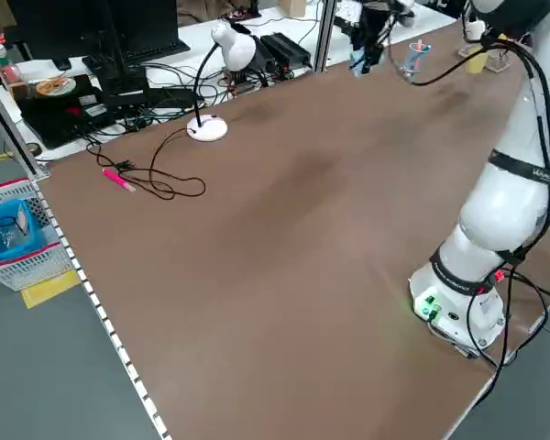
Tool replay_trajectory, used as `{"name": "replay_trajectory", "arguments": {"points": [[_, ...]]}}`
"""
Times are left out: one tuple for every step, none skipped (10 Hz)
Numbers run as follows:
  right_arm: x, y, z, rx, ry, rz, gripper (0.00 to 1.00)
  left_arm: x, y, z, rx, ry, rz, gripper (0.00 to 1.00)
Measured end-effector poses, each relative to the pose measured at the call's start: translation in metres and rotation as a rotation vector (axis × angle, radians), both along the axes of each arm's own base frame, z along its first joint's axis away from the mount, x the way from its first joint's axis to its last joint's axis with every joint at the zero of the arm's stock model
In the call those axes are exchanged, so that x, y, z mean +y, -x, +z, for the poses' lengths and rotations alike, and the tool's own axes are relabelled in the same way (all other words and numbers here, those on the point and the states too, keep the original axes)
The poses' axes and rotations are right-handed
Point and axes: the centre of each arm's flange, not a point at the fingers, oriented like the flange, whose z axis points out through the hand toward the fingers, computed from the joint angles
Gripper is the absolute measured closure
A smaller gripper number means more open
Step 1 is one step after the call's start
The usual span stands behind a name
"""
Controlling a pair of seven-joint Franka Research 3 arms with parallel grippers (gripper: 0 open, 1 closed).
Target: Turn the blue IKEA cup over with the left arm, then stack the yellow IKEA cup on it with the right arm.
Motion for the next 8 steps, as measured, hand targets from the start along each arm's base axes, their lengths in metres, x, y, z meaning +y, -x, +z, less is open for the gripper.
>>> {"name": "replay_trajectory", "arguments": {"points": [[-0.001, 0.000, 0.000, 0.001, -0.001, -0.003, 0.96, -0.035, 0.016, -0.011, -0.035, -0.085, -0.016, 0.33], [-0.001, 0.000, -0.001, 0.005, -0.017, -0.020, 0.96, -0.071, 0.037, -0.029, -0.068, -0.175, -0.025, 0.33], [0.000, 0.001, -0.001, 0.008, -0.047, -0.042, 0.96, -0.104, 0.062, -0.050, -0.103, -0.263, -0.029, 0.33], [0.000, 0.001, -0.001, 0.009, -0.069, -0.054, 0.96, -0.134, 0.089, -0.074, -0.146, -0.346, -0.028, 0.33], [0.001, 0.000, 0.000, 0.003, -0.079, -0.062, 0.96, -0.161, 0.111, -0.094, -0.186, -0.420, -0.015, 0.33], [0.002, -0.002, 0.002, -0.012, -0.087, -0.068, 0.96, -0.182, 0.129, -0.112, -0.214, -0.485, -0.013, 0.33], [0.003, -0.003, 0.003, -0.023, -0.090, -0.069, 0.96, -0.202, 0.143, -0.128, -0.256, -0.550, -0.046, 0.33], [0.004, -0.004, 0.004, -0.029, -0.093, -0.062, 0.96, -0.218, 0.155, -0.146, -0.309, -0.616, -0.090, 0.33]]}}
